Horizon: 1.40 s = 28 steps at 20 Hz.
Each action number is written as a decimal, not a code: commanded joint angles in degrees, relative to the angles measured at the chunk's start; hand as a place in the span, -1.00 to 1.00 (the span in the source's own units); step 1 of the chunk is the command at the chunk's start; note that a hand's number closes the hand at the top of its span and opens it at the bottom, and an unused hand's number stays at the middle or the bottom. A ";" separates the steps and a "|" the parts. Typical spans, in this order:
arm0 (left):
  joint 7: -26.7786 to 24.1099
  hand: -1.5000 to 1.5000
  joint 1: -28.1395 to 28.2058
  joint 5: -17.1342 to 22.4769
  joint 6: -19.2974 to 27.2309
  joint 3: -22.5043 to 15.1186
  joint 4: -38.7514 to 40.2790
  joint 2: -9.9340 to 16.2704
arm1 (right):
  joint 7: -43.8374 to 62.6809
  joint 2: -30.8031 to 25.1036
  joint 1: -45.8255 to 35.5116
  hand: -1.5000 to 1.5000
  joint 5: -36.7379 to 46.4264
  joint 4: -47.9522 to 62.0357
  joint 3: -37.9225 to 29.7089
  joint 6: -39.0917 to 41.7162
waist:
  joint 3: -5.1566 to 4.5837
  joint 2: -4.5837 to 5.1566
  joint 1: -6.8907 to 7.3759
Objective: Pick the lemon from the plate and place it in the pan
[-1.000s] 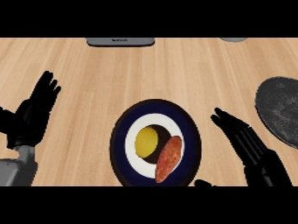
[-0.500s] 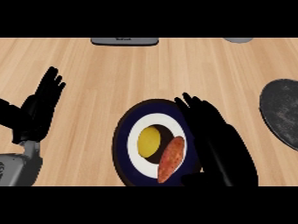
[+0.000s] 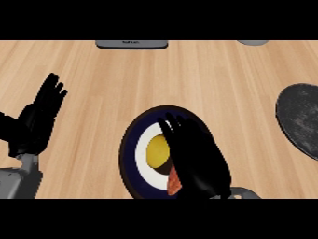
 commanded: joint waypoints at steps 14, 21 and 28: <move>-2.20 0.00 -0.18 -1.28 -1.98 1.80 3.31 -1.00 | 17.21 5.06 -11.25 -1.00 0.51 8.79 8.21 6.36 | 0.01 0.02 -0.03; 0.80 0.00 0.37 -2.27 -1.56 0.17 -0.23 -1.61 | 20.64 5.07 -12.17 -1.00 -2.18 13.11 8.87 5.59 | 0.00 -0.10 0.09; 3.38 0.00 0.37 -2.73 -0.79 1.03 -2.30 -1.64 | 12.62 5.07 -14.50 -1.00 2.10 26.06 7.12 -3.54 | 0.08 0.08 0.36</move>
